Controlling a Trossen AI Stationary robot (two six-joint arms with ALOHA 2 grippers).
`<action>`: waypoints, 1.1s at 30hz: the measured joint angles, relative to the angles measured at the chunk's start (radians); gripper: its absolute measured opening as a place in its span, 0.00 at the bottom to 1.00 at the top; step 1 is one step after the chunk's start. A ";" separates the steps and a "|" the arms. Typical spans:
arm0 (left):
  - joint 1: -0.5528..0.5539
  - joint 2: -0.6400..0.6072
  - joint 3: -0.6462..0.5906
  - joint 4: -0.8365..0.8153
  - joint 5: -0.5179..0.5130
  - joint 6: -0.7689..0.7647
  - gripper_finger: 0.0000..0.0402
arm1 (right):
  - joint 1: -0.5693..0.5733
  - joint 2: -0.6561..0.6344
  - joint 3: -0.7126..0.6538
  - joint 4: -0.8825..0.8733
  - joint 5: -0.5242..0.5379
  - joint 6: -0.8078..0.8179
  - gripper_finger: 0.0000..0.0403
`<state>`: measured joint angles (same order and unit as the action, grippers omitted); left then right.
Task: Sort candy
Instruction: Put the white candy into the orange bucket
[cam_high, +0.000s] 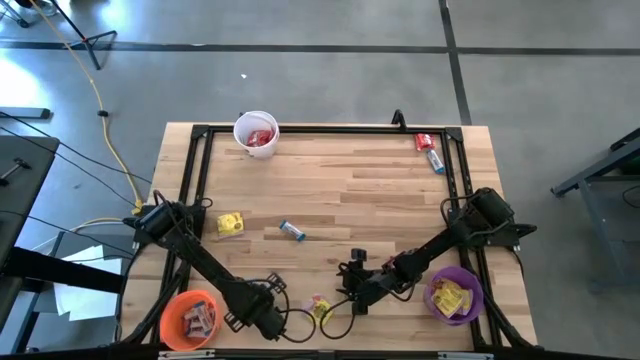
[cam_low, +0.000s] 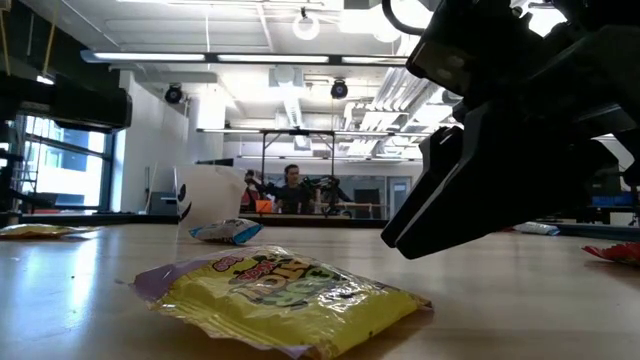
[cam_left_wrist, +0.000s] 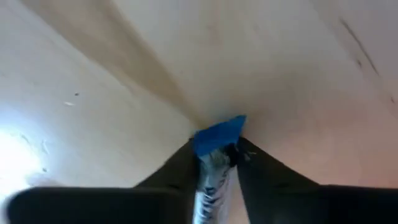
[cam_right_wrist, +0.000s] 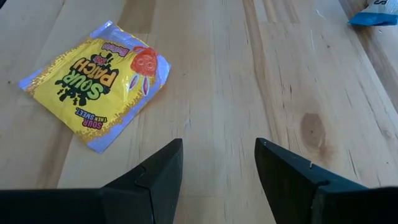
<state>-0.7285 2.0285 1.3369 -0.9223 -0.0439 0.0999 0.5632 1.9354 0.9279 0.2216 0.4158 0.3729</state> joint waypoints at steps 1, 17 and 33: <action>0.000 0.000 0.000 0.000 0.008 0.010 0.17 | 0.000 0.000 0.000 0.000 0.000 0.000 0.49; -0.013 -0.087 0.096 -0.120 -0.071 -0.048 0.02 | 0.000 0.000 0.000 0.000 0.000 0.000 0.49; -0.231 -0.312 0.330 -0.361 -0.050 -0.798 0.02 | 0.000 0.000 0.000 0.000 0.000 -0.012 0.49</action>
<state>-0.9591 1.7161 1.6672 -1.2830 -0.0943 -0.6978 0.5636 1.9354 0.9276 0.2218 0.4162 0.3611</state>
